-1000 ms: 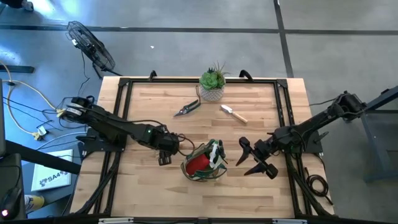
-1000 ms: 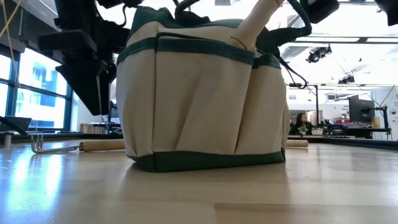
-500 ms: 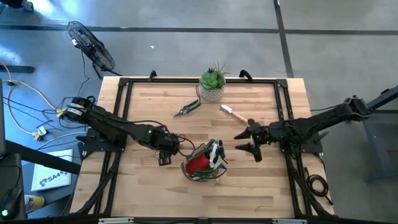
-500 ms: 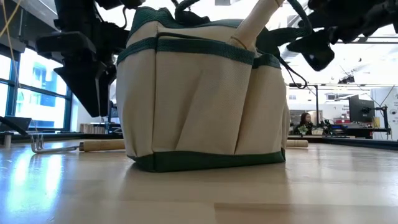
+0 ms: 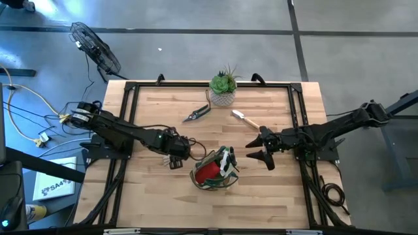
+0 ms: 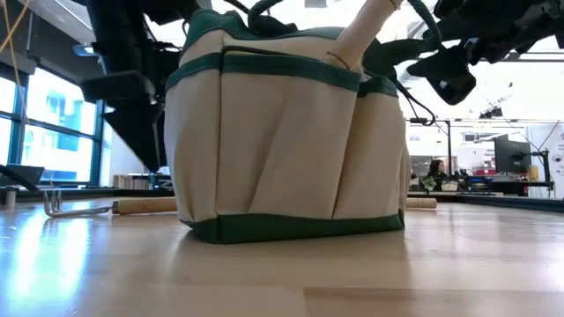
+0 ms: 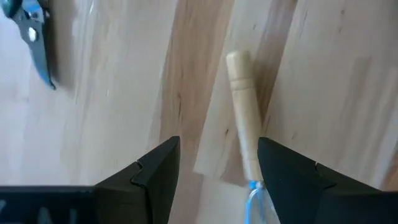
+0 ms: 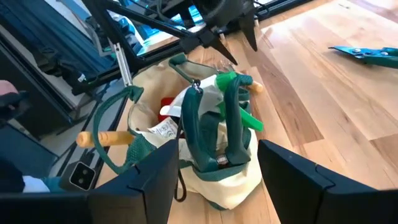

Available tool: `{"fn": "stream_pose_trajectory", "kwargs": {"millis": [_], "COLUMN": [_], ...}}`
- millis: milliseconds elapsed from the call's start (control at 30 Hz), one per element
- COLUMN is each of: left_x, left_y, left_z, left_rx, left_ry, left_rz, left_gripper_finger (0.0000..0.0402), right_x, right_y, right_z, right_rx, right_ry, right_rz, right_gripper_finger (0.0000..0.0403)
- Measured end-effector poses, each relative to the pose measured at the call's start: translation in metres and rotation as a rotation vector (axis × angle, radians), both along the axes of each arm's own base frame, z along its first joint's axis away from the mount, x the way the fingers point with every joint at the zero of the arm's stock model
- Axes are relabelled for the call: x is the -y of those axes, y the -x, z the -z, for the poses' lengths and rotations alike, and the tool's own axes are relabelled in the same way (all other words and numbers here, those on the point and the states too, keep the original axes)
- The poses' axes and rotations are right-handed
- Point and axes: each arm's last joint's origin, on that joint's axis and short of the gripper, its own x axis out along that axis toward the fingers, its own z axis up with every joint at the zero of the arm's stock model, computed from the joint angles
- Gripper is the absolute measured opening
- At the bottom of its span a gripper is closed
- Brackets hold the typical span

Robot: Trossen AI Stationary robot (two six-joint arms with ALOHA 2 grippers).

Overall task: Pick & Place Garden tools in Gardening bag
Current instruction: Put the green shear scissors into the green gardening bag

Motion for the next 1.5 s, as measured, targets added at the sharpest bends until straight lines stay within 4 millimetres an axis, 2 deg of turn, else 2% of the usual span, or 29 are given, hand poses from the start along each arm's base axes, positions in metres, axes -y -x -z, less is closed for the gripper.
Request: {"fn": "stream_pose_trajectory", "kwargs": {"millis": [100, 233, 333, 467, 667, 800, 933, 1000, 1133, 1333, 1500], "left_x": [-0.002, -0.014, -0.028, -0.059, -0.113, -0.136, -0.152, -0.159, -0.167, -0.174, -0.177], "left_y": [0.000, -0.004, -0.010, -0.022, -0.038, -0.042, -0.050, -0.065, -0.092, -0.117, -0.125], "left_z": [-0.001, -0.003, -0.005, -0.008, -0.021, -0.025, -0.014, -0.010, -0.002, -0.004, -0.010], "left_rx": [0.004, 0.004, 0.015, 0.093, 0.341, 0.449, 0.370, 0.349, 0.193, 0.044, 0.067], "left_ry": [-0.093, -0.277, -0.291, -0.239, -0.202, -0.138, -0.120, -0.096, -0.093, -0.060, -0.066], "left_rz": [0.032, 0.070, 0.093, 0.038, -0.082, -0.118, -0.148, -0.145, -0.139, -0.162, -0.162], "left_gripper_finger": [0.0206, 0.0206, 0.0206, 0.0206, 0.0206, 0.0206, 0.0206, 0.0206, 0.0206, 0.0206, 0.0206], "right_x": [0.000, 0.000, 0.000, 0.000, -0.001, -0.002, -0.004, -0.005, -0.006, -0.008, -0.008], "right_y": [0.000, -0.001, -0.001, -0.002, -0.006, -0.010, -0.016, -0.019, -0.024, -0.028, -0.028], "right_z": [-0.001, -0.003, -0.004, -0.004, -0.001, 0.005, 0.010, 0.012, 0.016, 0.019, 0.019], "right_rx": [0.007, 0.031, 0.044, 0.043, 0.030, -0.001, -0.016, -0.020, -0.017, -0.018, -0.015], "right_ry": [0.001, -0.001, -0.005, -0.029, -0.055, -0.090, -0.099, -0.097, -0.096, -0.107, -0.108], "right_rz": [0.009, 0.022, 0.021, 0.028, 0.038, 0.041, 0.029, 0.029, 0.024, -0.001, -0.001], "right_gripper_finger": [0.0211, 0.0211, 0.0211, 0.0211, 0.0211, 0.0211, 0.0211, 0.0211, 0.0211, 0.0211, 0.0211]}}
